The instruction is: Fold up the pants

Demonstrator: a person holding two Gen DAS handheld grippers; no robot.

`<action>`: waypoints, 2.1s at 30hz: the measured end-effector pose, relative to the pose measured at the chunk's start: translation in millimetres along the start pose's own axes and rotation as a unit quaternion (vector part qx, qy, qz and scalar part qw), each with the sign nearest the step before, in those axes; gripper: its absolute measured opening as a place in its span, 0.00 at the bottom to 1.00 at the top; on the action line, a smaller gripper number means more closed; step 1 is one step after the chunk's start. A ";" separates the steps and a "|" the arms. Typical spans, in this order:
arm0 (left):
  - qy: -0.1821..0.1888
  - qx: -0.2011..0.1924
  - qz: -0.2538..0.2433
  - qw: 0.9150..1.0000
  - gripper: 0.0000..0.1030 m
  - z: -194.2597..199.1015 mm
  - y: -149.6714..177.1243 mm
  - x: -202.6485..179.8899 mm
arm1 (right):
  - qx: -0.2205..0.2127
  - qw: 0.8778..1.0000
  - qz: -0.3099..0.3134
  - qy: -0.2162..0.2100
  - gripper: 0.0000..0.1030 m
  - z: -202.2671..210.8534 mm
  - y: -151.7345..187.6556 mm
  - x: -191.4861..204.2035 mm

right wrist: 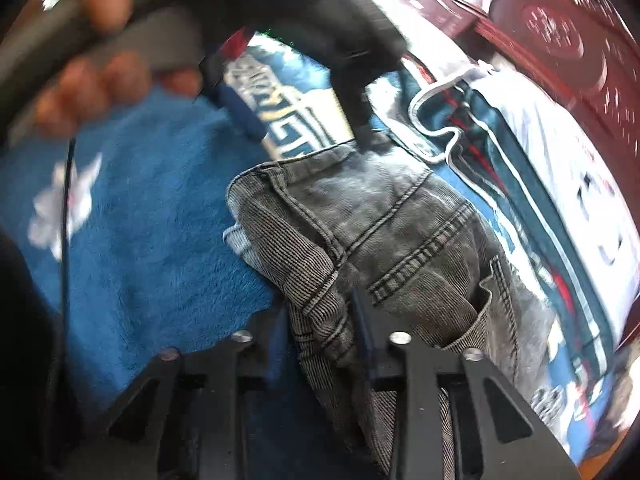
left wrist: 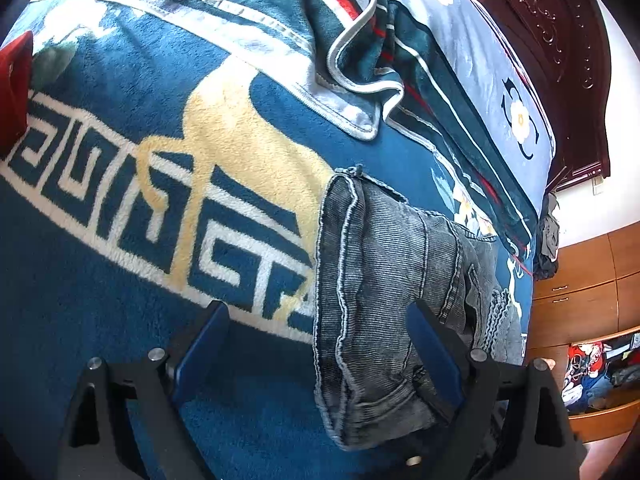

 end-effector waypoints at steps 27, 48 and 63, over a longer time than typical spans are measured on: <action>0.065 -0.011 0.046 0.997 0.12 -12.8 -10.8 -58.7 | -0.073 0.985 -0.142 -0.063 0.18 42.7 0.8 -32.2; 0.040 -0.069 -0.106 0.991 0.11 47.8 0.6 -184.0 | -0.160 0.950 -0.260 -0.067 0.17 112.9 39.0 -78.7; 0.050 -0.059 -0.197 0.977 0.10 44.5 42.1 -297.0 | -0.196 0.917 -0.342 -0.057 0.16 159.5 103.2 -110.6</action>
Point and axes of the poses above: each gripper's, at about its wrist camera, not at the fingertips, and z roughly against the way its jaws point, x to its left, y to its underside, the point moved 4 cm from there along -z, roughly the way its jaws point, and after that the axes turned 10 degrees about -y, right-handed, at the moved point
